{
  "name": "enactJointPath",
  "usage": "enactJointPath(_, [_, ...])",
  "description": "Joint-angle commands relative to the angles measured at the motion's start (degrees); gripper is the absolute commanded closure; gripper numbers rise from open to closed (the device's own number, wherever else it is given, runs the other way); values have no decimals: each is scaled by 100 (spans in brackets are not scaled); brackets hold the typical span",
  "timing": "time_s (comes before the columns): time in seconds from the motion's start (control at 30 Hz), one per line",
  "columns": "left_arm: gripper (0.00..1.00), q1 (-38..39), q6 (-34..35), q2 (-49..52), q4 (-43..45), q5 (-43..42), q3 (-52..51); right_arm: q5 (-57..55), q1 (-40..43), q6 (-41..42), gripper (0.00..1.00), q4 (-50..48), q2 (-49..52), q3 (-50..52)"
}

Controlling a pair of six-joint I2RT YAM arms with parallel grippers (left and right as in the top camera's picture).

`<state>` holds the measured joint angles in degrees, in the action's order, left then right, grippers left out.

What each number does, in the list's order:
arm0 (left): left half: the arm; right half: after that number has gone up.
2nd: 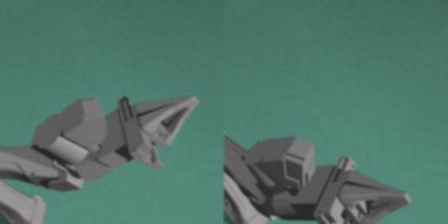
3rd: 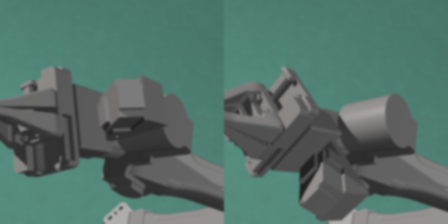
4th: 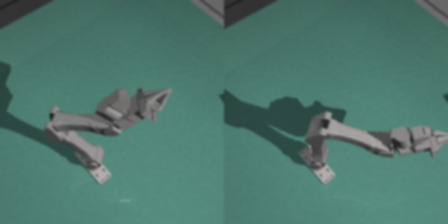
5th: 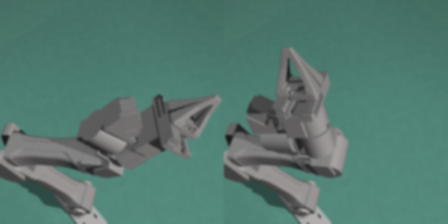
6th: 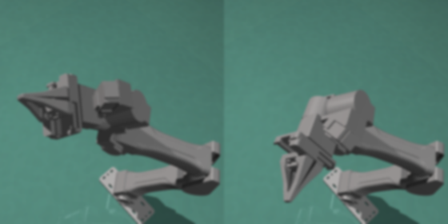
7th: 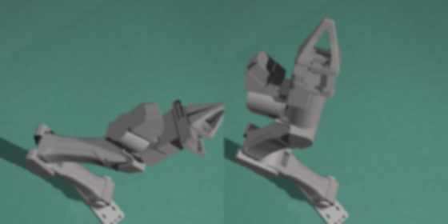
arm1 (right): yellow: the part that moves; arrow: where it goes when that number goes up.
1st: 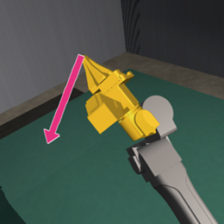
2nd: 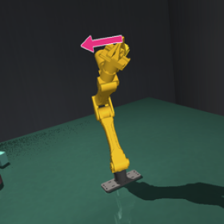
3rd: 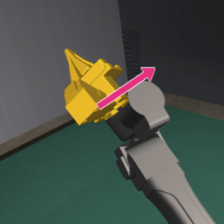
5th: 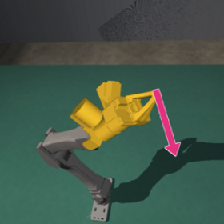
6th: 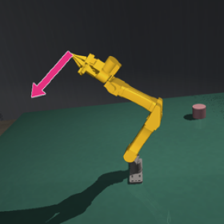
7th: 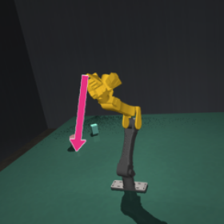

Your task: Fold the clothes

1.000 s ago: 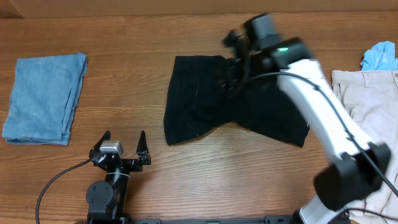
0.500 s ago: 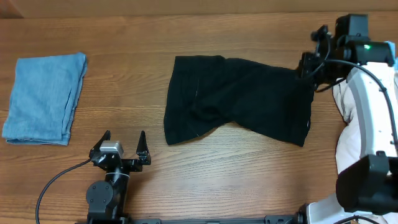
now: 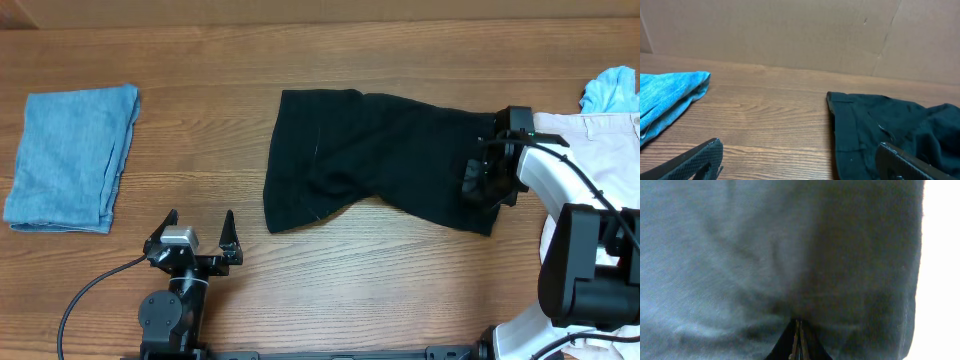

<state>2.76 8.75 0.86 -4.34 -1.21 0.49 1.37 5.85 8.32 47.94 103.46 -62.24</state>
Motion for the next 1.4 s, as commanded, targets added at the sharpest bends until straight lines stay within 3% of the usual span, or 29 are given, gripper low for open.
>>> enactJointPath(0.0, [0, -9, -107, -52, -7, 35, -22, -1106, 22, 586, 96, 87, -35, 264])
enactJointPath(0.1, [0, -9, -107, -52, -7, 33, -22, -1628, 208, 997, 96, 378, -37, 262])
enactJointPath(0.27, [0, -9, -105, -52, -7, 33, -22, -951, 551, 992, 96, 1034, -201, -490])
enactJointPath(0.33, [0, -9, -105, -52, -7, 35, -22, -461, 553, 822, 96, 1401, -435, -1167])
enactJointPath(0.5, [0, -9, -105, -52, -7, 35, -22, 2188, 511, -173, 96, 1757, -737, -2522])
enactJointPath(0.7, [0, -9, -105, -52, -7, 35, -22, 3021, -129, -1292, 95, 1213, -728, -2520])
enactJointPath(0.93, [0, -9, -105, -52, -7, 33, -22, 3027, -1416, -1287, 95, 289, -428, -2514])
enactJointPath(1.27, [0, -9, -105, -52, -7, 35, -22, 2673, -2426, -1287, 95, 337, 323, -1606])
enactJointPath(1.37, [0, -9, -105, -52, -7, 33, -22, 2483, -2448, -1285, 95, 789, 323, -1231])
